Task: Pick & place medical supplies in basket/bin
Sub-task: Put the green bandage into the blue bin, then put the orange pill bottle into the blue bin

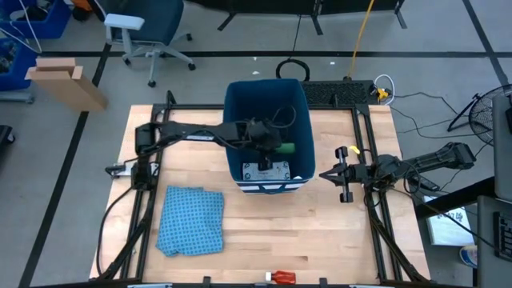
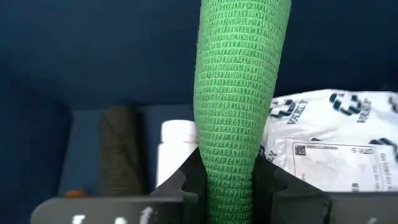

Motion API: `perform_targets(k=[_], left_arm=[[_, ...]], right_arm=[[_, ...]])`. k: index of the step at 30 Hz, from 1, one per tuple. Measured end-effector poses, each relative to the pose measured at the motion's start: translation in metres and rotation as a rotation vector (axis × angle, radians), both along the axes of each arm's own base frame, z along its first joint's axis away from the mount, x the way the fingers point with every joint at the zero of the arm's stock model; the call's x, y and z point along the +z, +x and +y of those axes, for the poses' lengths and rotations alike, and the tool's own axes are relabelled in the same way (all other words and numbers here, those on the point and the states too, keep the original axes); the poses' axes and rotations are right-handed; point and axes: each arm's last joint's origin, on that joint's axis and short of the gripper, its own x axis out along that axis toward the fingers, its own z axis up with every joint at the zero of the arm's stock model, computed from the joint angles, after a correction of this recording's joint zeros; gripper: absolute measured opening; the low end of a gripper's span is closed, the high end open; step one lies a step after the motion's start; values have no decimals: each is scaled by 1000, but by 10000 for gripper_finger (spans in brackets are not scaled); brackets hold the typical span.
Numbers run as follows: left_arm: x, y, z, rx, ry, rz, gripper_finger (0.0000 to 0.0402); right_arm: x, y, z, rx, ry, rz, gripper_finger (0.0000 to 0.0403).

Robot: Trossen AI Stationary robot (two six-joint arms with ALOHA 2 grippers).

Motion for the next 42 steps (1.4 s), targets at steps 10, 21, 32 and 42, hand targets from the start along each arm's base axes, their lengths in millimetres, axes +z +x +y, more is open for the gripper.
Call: perform_targets(k=[10,21,32,42], left_arm=[[-24,-1,-1,-6,-23,32,62],[-11,-4,-1,-26,-6,8,154],[107,-60,-19,-108,5,-234,313],[207,-190,-52,-168,78,-347,245]], right_arm=[[-1,0,0,2,1,6,0],[-1,0,0,0,-12,5,0],[-1,0,0,-6,-46,1,0],[0,0,0,-10,-47,-7,0]])
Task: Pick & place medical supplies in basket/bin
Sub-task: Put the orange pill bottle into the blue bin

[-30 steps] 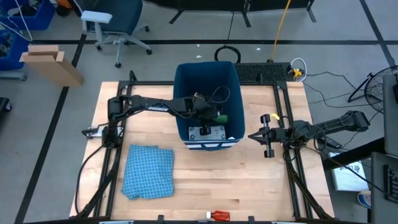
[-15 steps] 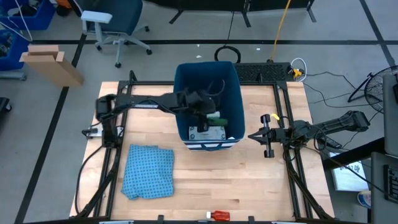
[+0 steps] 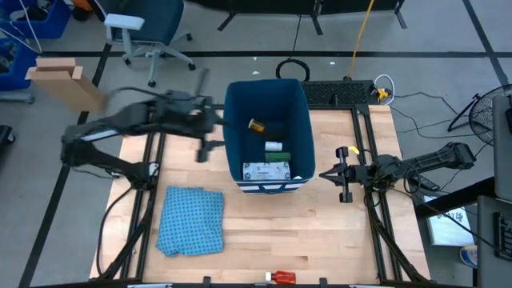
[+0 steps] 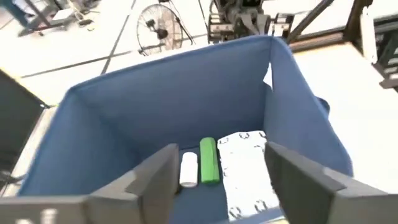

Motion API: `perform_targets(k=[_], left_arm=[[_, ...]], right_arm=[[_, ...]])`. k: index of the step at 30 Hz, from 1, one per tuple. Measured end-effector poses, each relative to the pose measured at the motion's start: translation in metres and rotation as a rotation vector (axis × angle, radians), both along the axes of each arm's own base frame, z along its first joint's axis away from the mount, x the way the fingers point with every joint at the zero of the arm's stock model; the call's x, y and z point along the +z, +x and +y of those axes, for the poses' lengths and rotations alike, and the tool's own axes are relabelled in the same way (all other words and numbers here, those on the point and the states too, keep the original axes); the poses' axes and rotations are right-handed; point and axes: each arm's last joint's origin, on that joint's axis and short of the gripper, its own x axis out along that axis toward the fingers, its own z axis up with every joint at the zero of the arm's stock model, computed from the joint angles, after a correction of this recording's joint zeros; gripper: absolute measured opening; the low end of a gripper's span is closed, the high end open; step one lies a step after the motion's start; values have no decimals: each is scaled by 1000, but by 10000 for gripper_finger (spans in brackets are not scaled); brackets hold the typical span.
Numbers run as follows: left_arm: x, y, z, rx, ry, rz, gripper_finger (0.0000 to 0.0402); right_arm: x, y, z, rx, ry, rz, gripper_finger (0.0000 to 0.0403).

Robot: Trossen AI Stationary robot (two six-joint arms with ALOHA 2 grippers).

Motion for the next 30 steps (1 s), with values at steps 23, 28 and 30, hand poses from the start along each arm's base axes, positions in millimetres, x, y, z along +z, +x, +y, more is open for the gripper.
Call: perform_targets(k=[23,28,30], left_arm=[[-164,-135,-32,-4,-193,-342,3],[-168,-150,-33,16,-145,-468,2],[-167,-153,-35,-12,-143,-529,2]], right_arm=[[0,0,0,6,22,3,0],[0,0,0,11,35,5,0],[0,0,0,11,33,7,0]])
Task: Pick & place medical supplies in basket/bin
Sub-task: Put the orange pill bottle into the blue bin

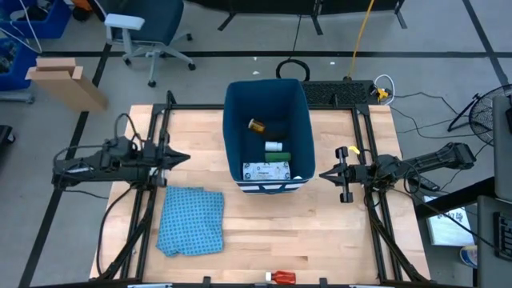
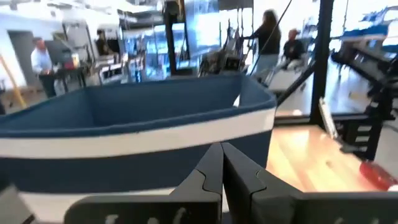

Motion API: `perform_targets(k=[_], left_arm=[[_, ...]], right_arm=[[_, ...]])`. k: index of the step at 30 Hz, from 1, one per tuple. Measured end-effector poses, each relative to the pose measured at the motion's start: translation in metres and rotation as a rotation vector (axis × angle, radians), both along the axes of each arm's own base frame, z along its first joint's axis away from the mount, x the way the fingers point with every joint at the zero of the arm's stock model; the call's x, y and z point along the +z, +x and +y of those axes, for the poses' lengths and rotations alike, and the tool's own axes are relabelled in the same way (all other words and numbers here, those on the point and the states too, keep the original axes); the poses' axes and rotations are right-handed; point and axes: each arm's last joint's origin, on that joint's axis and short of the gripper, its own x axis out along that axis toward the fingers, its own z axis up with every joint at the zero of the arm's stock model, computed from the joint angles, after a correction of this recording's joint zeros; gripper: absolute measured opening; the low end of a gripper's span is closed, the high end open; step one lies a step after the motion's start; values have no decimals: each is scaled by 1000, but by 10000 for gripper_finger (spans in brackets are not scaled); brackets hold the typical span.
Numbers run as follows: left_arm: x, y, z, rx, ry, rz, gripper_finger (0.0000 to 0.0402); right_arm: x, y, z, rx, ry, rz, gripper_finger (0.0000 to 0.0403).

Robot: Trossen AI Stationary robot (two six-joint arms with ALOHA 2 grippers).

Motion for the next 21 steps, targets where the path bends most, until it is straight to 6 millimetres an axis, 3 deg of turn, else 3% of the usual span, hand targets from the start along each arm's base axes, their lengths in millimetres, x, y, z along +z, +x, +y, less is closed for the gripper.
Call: perform_targets(k=[12,21], left_arm=[[-43,17,-2,-19,101,-68,1],[-47,17,-2,-35,99,-59,2]], right_arm=[[0,0,0,0,2,0,0],[0,0,0,1,2,2,0]])
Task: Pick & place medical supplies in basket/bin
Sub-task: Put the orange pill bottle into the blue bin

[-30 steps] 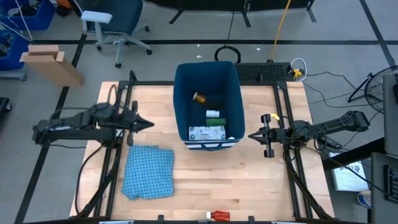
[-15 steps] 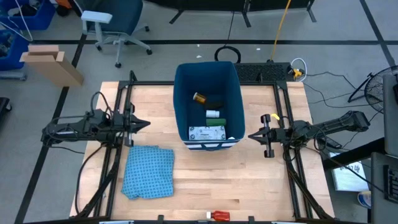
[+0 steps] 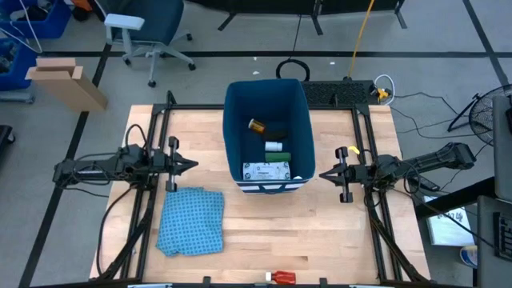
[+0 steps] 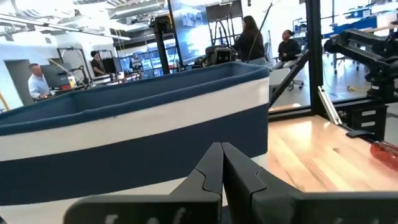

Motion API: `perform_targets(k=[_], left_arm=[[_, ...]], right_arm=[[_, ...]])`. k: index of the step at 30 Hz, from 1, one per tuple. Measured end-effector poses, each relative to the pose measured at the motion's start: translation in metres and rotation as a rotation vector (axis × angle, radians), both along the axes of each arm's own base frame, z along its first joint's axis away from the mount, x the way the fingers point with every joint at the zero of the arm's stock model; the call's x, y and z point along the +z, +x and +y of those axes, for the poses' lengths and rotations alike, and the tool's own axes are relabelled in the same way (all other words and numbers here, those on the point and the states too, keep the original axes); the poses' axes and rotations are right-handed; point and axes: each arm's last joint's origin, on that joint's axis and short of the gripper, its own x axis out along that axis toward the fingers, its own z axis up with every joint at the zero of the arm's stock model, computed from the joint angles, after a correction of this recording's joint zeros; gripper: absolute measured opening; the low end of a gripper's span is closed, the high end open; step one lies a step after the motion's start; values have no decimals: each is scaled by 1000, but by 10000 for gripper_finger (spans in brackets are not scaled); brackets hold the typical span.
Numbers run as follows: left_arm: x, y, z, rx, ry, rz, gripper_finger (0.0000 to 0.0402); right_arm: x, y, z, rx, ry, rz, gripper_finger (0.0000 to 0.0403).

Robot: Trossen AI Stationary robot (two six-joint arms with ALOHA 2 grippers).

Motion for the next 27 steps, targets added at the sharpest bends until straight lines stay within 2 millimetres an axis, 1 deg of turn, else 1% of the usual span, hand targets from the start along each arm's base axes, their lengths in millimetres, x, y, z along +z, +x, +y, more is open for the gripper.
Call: perform_targets(k=[6,9,11,12,16,21,24,27], left_arm=[[-3,1,2,74,-4,33,21],[-3,1,2,74,-32,35,24],[-4,1,2,72,-56,39,25],[-4,1,2,72,-64,39,25],[-6,1,2,71,-85,61,25],[-10,1,2,72,-110,99,26],[-9,1,2,72,-109,93,26],[-8,1,2,71,-107,83,26]], right_arm=[[1,0,0,-1,-4,-13,0],[6,-1,0,-2,-16,-58,0],[5,-1,1,6,-22,-42,0],[9,0,2,12,-25,-30,0],[51,0,7,42,-45,-66,0],[109,5,19,79,-103,-46,0],[142,16,30,53,-136,-17,0],[164,36,49,7,-196,68,0]])
